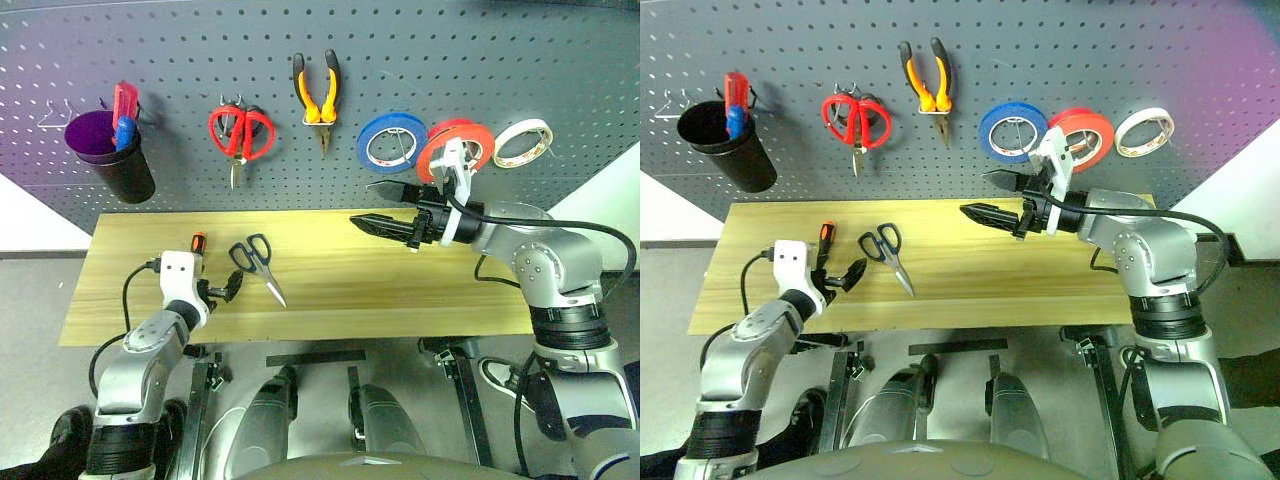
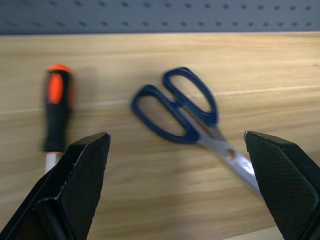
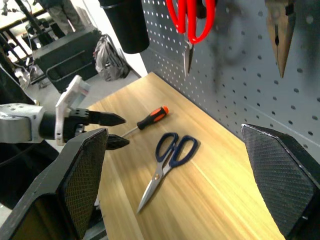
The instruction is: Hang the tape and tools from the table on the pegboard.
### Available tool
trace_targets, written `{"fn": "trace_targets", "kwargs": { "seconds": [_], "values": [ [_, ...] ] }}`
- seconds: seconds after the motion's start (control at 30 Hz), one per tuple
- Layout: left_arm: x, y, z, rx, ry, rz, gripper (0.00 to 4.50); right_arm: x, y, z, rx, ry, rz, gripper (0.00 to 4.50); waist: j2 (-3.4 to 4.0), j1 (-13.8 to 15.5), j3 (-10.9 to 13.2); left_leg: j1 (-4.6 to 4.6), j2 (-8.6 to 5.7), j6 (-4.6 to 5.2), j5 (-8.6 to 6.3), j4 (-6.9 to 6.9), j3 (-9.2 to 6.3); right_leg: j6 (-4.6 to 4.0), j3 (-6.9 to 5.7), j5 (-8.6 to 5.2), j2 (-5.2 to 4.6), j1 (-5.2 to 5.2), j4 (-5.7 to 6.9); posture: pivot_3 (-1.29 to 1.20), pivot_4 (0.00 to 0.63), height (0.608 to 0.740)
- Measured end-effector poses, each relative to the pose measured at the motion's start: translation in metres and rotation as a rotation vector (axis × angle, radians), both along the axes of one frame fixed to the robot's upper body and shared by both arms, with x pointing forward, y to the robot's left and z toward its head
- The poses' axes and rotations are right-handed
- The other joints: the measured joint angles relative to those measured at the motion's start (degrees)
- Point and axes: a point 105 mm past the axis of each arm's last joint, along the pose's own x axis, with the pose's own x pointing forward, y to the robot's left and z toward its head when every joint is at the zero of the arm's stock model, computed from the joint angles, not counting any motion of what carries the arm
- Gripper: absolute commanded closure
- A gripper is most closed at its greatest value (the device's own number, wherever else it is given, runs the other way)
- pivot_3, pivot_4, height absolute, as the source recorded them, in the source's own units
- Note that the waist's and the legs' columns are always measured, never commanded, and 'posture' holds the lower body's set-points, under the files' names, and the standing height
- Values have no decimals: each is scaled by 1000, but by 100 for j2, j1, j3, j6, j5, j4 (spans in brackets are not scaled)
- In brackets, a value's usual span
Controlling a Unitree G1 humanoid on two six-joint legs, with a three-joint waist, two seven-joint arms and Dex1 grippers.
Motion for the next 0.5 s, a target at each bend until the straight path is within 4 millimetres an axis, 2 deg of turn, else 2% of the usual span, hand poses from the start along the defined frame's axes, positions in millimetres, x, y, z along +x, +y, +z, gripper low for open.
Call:
{"fn": "trace_targets", "kwargs": {
  "seconds": [0.27, 0.5],
  "values": [
    [16, -33, -5, -9, 51, 43, 0, -5, 2, -3, -7, -7, -6, 8, -18, -22, 40, -1, 0, 0, 0, 6, 1, 3, -6, 1, 1, 2, 2, -66, 324, 740],
    [12, -31, -6, 102, 95, 193, 0, -6, -2, -1, 3, 7, -7, 8, -21, -101, 73, -3, 0, 6, -4, 23, 1, 7, -9, 3, 2, 11, 4, -67, 329, 740]
  ]
}}
